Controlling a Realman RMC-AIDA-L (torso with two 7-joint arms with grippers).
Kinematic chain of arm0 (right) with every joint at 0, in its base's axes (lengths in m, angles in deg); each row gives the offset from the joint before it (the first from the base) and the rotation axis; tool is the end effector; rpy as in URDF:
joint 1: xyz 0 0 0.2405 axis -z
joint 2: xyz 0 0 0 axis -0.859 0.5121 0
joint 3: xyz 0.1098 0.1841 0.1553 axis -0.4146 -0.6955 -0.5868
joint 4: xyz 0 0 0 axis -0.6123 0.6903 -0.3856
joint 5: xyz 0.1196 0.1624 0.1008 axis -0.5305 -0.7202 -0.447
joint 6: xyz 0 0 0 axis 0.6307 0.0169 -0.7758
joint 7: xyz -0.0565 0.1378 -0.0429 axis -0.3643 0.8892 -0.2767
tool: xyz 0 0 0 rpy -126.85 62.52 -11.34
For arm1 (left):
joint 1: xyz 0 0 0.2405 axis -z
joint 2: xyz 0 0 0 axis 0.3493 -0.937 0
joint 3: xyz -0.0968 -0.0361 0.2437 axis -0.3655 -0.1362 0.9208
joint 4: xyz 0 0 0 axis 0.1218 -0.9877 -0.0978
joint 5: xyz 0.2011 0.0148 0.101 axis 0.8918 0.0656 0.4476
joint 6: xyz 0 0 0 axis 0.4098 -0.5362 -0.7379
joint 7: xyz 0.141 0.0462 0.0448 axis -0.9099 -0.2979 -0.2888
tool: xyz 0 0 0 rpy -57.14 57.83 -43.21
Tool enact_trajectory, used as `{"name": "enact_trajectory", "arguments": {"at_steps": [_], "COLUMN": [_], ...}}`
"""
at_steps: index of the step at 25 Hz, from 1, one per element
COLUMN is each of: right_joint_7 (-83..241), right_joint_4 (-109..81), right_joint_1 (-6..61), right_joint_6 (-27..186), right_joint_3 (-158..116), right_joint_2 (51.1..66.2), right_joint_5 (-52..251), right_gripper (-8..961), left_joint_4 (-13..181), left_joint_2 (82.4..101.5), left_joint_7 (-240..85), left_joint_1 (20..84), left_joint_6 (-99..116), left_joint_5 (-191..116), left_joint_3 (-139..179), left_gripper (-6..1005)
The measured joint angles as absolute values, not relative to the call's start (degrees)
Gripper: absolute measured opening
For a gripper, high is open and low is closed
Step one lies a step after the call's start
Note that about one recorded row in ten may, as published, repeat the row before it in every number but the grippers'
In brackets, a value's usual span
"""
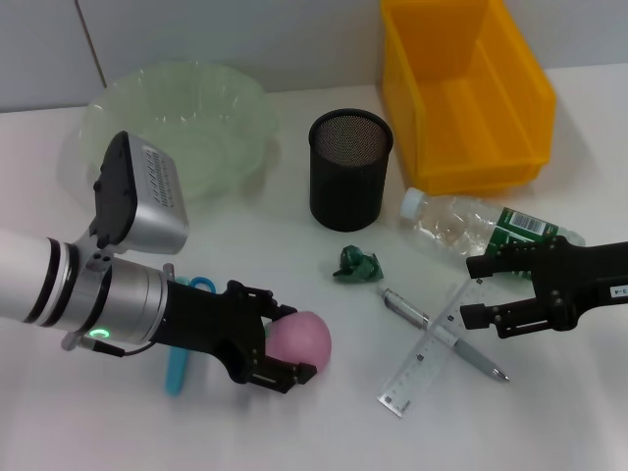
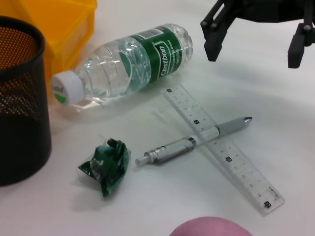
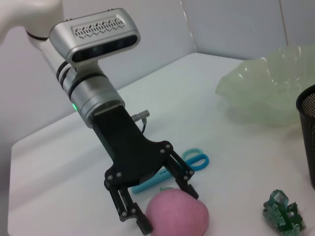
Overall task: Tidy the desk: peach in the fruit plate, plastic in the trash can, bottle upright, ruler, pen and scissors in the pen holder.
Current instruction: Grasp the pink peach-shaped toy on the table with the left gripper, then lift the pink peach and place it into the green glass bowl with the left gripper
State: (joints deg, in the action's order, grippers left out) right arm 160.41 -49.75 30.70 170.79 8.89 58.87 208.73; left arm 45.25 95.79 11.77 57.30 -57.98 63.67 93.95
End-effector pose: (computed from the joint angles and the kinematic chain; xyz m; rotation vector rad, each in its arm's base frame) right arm 0.3057 0.3243 0.0302 -2.8595 0.7357 0.5390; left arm -0.2215 0.3557 -0.1008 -3.1034 -0.3521 -0.0955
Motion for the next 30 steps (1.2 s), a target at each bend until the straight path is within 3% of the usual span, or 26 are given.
{"name": "enact_trajectory", "arguments": {"at_steps": [7, 11, 17, 30], "right_joint_7": [160.5, 160.6, 160.6, 160.3], "right_joint_4": [-49.8, -49.7, -49.5, -49.9], "right_joint_1": [30.6, 30.6, 30.6, 30.4], "right_joint_6": [170.8, 170.8, 170.8, 170.7], "right_joint_3": [8.8, 8.9, 8.9, 8.9], "right_joint_2": [58.87, 58.86, 58.95, 59.69], "right_joint_5": [208.7, 208.7, 208.7, 208.7], "right_gripper": [819, 819, 819, 818], "left_joint_4": [44.8, 44.4, 39.1, 68.9], "left_joint_2": [95.78, 95.76, 95.60, 96.20], "left_joint_7": [11.5, 11.5, 7.6, -34.8], "left_joint_1": [56.6, 56.5, 50.6, 53.2], "left_joint_6": [-57.5, -57.5, -57.2, -46.2], "left_joint_5": [63.3, 62.8, 48.9, 9.2], "left_joint_3": [94.2, 93.7, 82.0, 68.0], "left_gripper": [776, 624, 451, 357]}}
